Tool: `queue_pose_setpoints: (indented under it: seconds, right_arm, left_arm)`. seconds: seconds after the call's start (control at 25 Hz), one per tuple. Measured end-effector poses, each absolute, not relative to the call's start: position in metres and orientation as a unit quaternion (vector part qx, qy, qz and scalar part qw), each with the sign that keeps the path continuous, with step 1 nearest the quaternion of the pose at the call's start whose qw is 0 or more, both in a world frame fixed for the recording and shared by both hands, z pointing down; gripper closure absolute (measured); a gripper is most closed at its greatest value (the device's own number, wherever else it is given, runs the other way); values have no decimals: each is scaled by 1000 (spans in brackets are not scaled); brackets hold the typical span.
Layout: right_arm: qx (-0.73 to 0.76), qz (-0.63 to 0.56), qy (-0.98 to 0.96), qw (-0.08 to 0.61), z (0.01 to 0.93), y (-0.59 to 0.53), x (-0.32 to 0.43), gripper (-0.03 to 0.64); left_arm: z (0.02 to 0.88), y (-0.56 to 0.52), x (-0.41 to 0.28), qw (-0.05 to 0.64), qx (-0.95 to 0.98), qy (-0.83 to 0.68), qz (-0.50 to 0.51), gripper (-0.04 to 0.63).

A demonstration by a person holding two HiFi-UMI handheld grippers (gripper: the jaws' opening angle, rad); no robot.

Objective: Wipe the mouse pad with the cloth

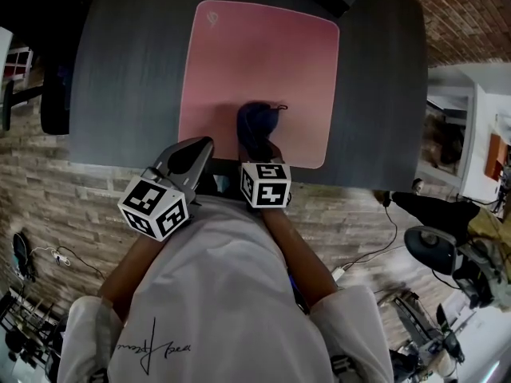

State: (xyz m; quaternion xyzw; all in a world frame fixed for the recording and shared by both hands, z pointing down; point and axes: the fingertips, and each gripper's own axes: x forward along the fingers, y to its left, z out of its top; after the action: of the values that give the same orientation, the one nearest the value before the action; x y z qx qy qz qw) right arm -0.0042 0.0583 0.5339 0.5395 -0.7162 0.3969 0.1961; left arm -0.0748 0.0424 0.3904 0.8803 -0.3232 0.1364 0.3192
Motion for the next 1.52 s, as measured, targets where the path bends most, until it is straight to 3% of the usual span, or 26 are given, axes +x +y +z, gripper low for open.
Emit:
queue_pose_setpoints:
  seconds: [1.52]
  right_arm:
    - [463,412,-761,191,532,-6,-95,534]
  left_arm:
    - [397,3,-135,351,841,-397,110,581]
